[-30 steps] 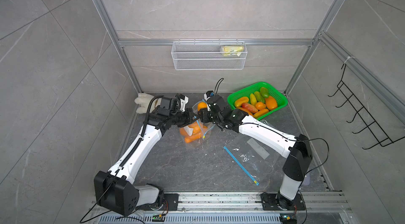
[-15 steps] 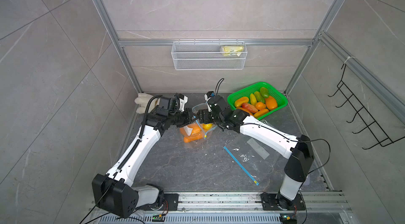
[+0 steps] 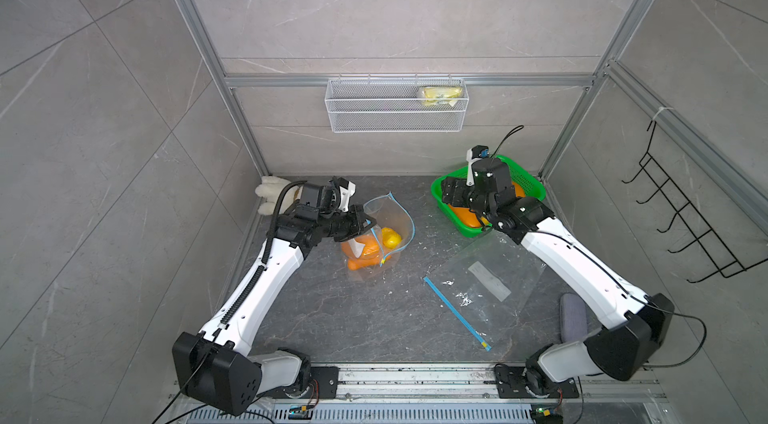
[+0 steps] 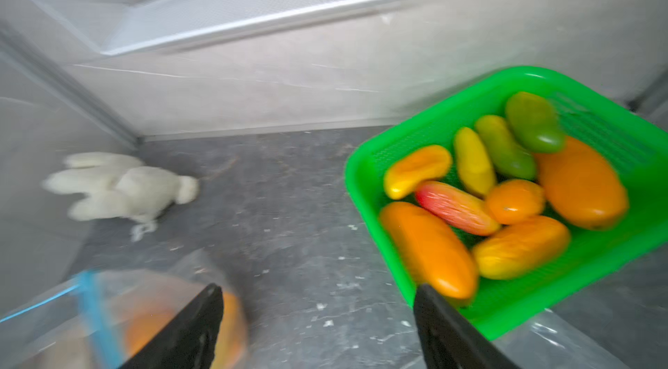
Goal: Place the mango in a zip-top bag and seal the zipper
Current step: Place the mango in the zipper food storage bag, then pick up the mango from the basket.
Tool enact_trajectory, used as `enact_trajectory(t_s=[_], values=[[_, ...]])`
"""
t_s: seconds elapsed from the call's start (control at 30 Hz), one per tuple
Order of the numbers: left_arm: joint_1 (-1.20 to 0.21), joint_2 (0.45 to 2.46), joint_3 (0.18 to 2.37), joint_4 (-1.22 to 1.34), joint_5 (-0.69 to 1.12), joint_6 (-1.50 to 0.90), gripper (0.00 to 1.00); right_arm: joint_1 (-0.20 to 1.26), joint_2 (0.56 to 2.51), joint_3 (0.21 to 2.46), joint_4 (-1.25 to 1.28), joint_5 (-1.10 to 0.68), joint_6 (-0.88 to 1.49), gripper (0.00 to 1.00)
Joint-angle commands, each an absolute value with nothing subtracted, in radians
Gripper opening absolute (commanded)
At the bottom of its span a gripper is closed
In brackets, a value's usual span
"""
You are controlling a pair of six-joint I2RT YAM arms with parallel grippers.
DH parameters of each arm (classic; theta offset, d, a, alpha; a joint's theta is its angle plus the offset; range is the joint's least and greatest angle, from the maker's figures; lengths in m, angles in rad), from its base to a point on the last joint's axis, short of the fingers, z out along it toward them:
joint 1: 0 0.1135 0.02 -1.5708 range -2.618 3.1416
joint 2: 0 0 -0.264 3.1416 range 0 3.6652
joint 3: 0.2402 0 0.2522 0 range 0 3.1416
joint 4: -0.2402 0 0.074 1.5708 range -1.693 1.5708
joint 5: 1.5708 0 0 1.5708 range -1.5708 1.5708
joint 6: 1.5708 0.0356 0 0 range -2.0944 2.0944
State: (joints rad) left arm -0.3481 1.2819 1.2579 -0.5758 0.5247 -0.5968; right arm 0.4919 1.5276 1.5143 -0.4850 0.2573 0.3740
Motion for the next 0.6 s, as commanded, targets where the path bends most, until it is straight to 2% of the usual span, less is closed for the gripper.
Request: enact_trajectory(t_s=[0.0, 0.37, 0.57], values=[[-0.344, 1.249, 1.270, -0.570, 0.525, -0.566, 0.00, 0.417, 1.692, 1.564, -0.618, 0.317, 0.321, 0.84], [-0.344, 1.246, 1.269, -0.589, 0.510, -0.550, 0.00, 0.224, 2.129, 1.988, -0.835, 0.511, 0.222, 0.86], [-0.344, 1.257, 1.270, -0.586, 0.505, -0.547, 0.01, 0.158, 2.333, 2.227, -0.944, 0.402, 0.214, 0.86]])
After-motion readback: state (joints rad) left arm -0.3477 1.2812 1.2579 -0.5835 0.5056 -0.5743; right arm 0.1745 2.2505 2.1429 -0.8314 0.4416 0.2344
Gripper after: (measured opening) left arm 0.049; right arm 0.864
